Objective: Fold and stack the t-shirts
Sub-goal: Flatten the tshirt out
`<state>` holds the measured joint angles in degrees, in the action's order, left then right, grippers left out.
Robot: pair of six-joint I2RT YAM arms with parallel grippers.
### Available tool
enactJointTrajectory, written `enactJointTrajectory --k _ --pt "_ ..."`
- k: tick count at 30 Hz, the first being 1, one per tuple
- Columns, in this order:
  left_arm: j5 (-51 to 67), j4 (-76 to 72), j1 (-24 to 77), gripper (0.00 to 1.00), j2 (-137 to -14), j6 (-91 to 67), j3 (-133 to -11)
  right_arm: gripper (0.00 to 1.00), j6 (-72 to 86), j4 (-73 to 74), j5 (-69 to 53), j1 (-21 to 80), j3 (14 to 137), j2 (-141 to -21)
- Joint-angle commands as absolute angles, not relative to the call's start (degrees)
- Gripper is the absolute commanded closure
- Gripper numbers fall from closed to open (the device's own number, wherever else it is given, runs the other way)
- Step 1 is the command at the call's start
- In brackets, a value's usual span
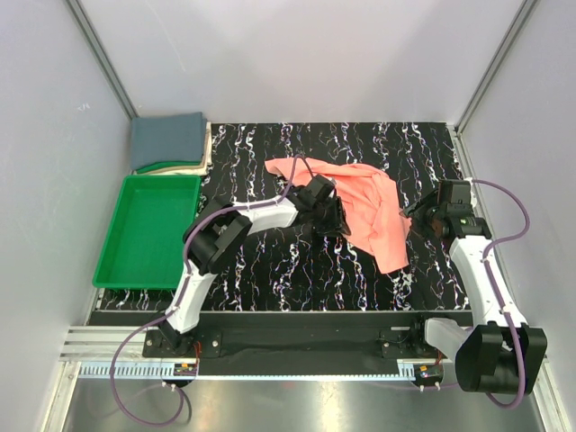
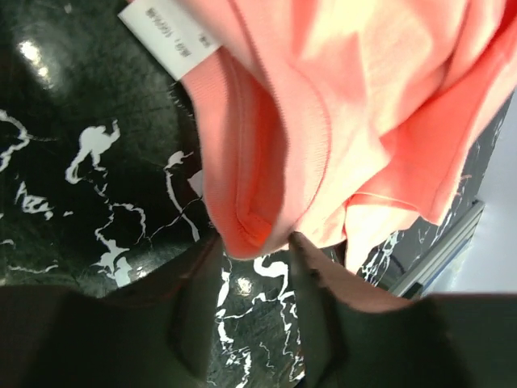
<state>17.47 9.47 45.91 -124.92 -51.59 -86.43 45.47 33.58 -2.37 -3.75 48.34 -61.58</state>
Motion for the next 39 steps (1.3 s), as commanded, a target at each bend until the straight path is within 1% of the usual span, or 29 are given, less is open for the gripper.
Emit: enactJointTrajectory --k 1,2,3,5,10,12,14,17,18,20,22,24,25,27,29,31,36,39 --pt "16.87 10.9 45.97 0.65 -125.33 -51.33 -88.86 0.44 47.37 31.2 -0.62 -3.96 48.25 -60.55" --pt "17.31 11.16 45.88 0.83 -125.25 -50.98 -88.94 0.44 47.72 31.2 -0.35 -3.96 48.16 -60.99" --pt "17.84 11.51 45.62 0.9 -124.64 -50.63 -89.03 0.44 47.9 31.2 -0.35 -3.96 47.99 -61.43" --pt "16.97 12.39 44.48 1.0 -122.62 -48.53 -87.98 0.44 47.99 31.11 -0.35 -3.96 48.16 -63.45" --pt "12.58 15.73 38.78 1.0 -107.87 -44.74 -78.94 0.44 47.64 30.42 1.32 -3.96 47.9 -67.23" --pt "10.56 17.31 37.54 1.0 -101.47 -42.72 -75.08 0.47 47.72 28.23 1.58 -3.96 46.33 -68.72" --pt "9.84 17.93 36.39 1.0 -97.67 -41.32 -72.96 0.5 48.16 26.55 1.06 -3.96 45.27 -69.87" --pt "12.04 18.45 35.42 1.0 -95.89 -40.26 -70.49 0.52 48.34 20.5 -3.93 -3.95 42.72 -72.41" --pt "12.04 19.24 35.33 1.0 -95.11 -39.91 -70.05 0.53 48.51 17.43 -7.87 -3.87 41.67 -73.73" --pt "10.55 20.65 35.42 1.0 -93.09 -38.5 -69.87 0.53 48.6 15.48 -11.58 -3.87 40.87 -75.14" --pt "8.19 21.7 35.33 1.0 -91.76 -37.36 -70.05 0.52 48.34 15.12 -12.39 -3.87 40.52 -77.15" --pt "5.38 25.82 35.25 1.0 -90.88 -34.55 -71.97 0.51 48.95 14.94 -13.09 -3.87 39.82 -78.3" --pt "1.45 27.58 35.33 1.0 -90.79 -32.63 -72.77 0.51 49.65 14.94 -13.18 -3.61 39.38 -78.22" --pt "-2.43 31.1 35.33 1.0 -89.83 -31.21 -74.0 0.5 52.1 14.33 -13.19 -3.08 37.8 -77.35" --pt "-5.27 32.43 35.33 1.0 -87.99 -29.98 -74.09 0.47 53.87 14.24 -12.14 -1.42 37.09 -76.38" --pt "-4.23 32.43 35.33 1.0 -86.4 -29.71 -73.83 0.45 57.03 14.24 -11.52 -0.36 36.21 -74.98" --pt "3.59 30.5 35.07 1.0 -82.97 -30.93 -73.83 0.43 63.97 14.15 -7.57 8.85 36.3 -75.93" --pt "2.91 30.5 35.16 1.0 -82.27 -31.03 -73.74 0.43 65.39 14.15 -5.98 10.72 36.47 -78.04"
